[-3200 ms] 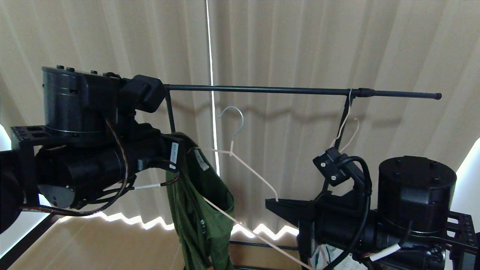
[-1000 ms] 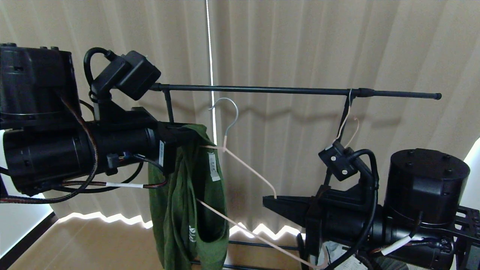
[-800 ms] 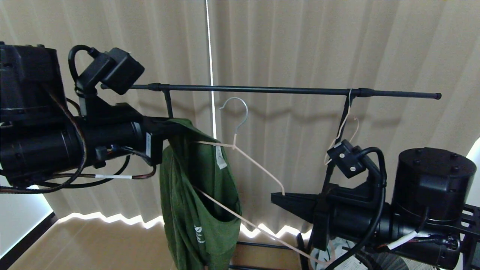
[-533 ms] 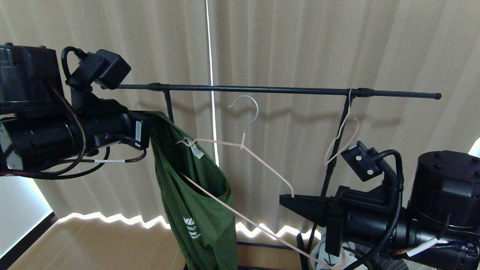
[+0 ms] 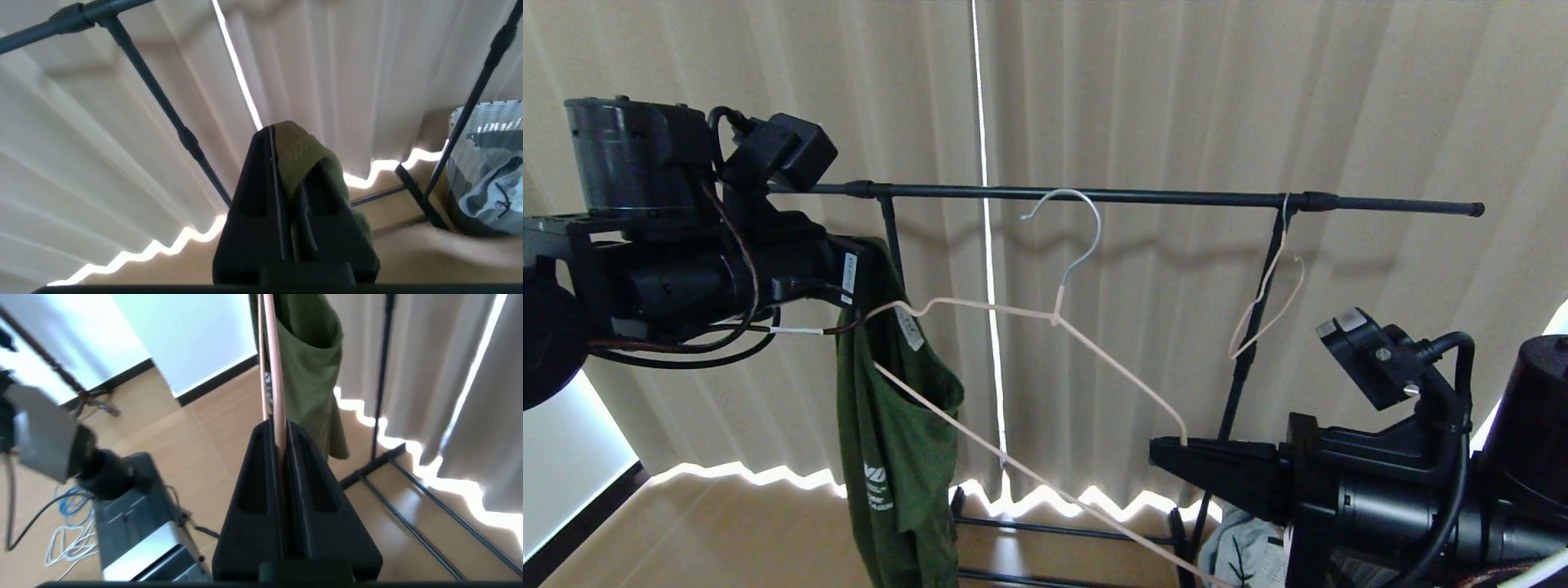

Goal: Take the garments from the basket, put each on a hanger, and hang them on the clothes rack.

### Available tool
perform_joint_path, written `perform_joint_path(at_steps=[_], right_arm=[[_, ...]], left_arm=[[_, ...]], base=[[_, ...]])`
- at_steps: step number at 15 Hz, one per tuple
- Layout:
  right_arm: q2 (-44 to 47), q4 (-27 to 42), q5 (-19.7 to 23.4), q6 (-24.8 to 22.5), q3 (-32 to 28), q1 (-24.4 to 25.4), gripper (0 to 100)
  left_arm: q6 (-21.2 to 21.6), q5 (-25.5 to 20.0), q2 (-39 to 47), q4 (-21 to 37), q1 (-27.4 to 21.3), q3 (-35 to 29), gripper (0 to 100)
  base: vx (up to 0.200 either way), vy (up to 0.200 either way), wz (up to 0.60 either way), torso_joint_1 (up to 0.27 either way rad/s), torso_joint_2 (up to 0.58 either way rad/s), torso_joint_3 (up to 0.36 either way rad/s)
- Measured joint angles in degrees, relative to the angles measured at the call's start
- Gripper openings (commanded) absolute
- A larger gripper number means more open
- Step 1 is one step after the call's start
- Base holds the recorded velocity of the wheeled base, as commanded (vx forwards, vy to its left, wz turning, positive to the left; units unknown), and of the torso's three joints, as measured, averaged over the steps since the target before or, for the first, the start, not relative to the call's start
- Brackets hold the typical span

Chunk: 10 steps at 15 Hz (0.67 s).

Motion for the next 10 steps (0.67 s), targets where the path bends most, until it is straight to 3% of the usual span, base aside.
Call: perform_joint_path(at_steps=[10], right_arm=[[1.22,-0.11,-0.38,-0.3,-1.26,-0.06,0]], left_arm=[[-0.05,-0.13,-0.15,0.51,-0.66,-0.44,0]], base=[[0.0,0.0,0.0,0.0,0.0,0.0]])
